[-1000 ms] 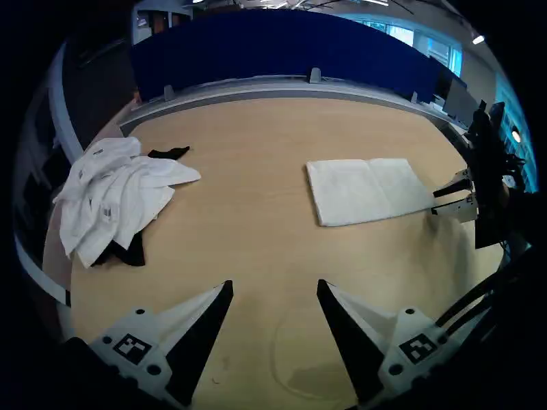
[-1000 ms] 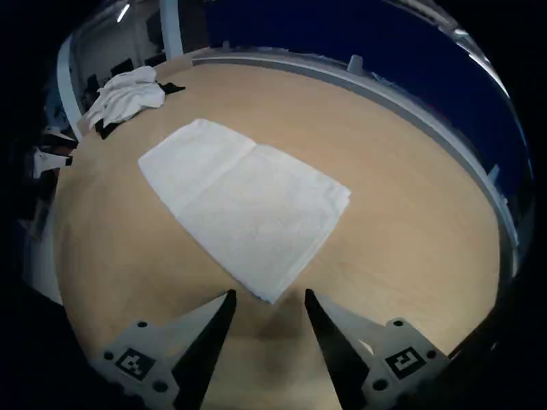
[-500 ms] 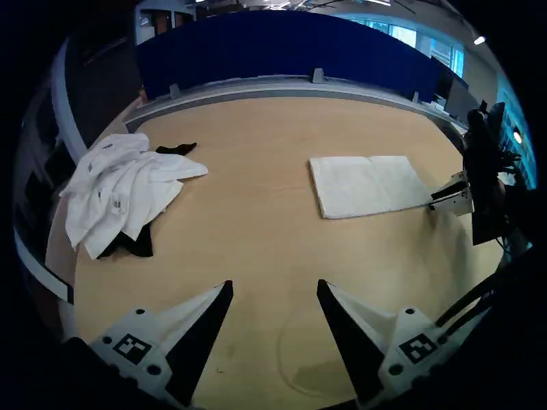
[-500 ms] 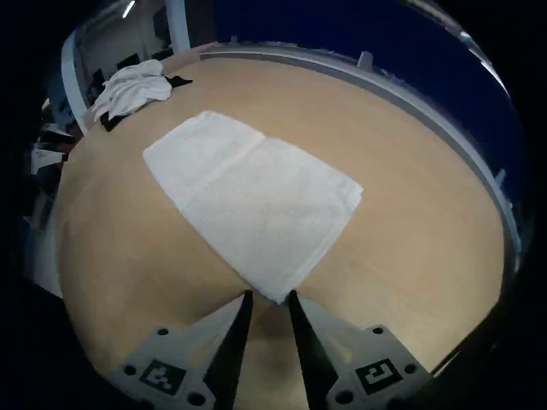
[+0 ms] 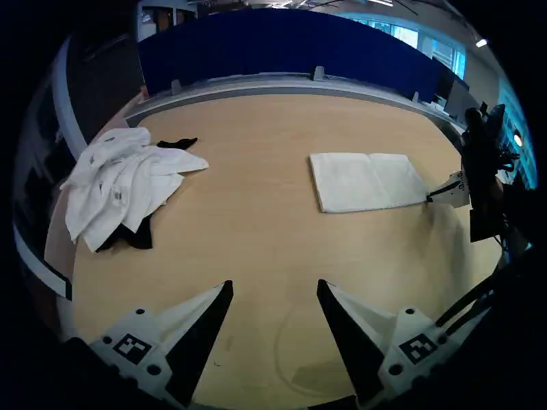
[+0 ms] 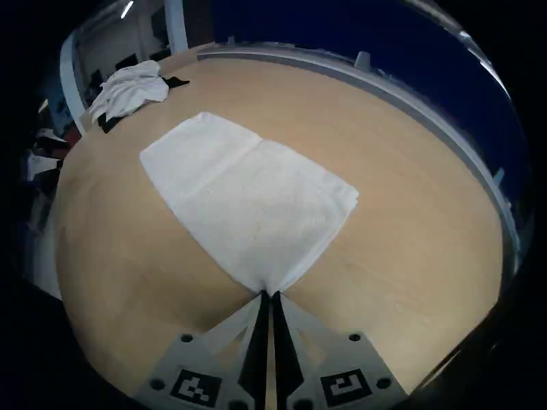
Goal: Fold towel
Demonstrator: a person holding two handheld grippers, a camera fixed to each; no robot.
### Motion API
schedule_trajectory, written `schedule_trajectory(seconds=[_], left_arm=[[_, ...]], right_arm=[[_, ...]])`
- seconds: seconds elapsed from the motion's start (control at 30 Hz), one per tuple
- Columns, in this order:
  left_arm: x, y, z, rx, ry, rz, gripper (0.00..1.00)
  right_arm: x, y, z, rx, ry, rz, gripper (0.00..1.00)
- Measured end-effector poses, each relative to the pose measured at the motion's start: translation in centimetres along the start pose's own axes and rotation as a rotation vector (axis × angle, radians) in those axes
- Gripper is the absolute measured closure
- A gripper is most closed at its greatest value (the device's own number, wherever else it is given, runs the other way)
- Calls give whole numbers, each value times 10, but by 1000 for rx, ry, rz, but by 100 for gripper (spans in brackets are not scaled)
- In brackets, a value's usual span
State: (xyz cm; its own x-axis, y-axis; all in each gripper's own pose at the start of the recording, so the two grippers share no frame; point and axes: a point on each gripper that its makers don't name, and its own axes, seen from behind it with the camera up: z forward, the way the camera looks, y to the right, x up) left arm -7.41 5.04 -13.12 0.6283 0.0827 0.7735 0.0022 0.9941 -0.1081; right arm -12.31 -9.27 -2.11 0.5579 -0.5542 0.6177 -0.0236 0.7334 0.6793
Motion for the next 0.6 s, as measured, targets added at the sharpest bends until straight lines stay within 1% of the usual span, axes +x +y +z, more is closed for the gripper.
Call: schedule_trajectory(seconds=[0.17,0.3,0.6], left_arm=[[0,-2,-2,-1,2,-5,9],[2,-3,-5,1,6,-3,9],[3,-5,-14,5,17,-18,9]], right_arm=[[10,0,-7,-13,18,-25,96],[27,1,-15,-20,44,-42,96],[86,-4,-34,-21,116,-96,96]])
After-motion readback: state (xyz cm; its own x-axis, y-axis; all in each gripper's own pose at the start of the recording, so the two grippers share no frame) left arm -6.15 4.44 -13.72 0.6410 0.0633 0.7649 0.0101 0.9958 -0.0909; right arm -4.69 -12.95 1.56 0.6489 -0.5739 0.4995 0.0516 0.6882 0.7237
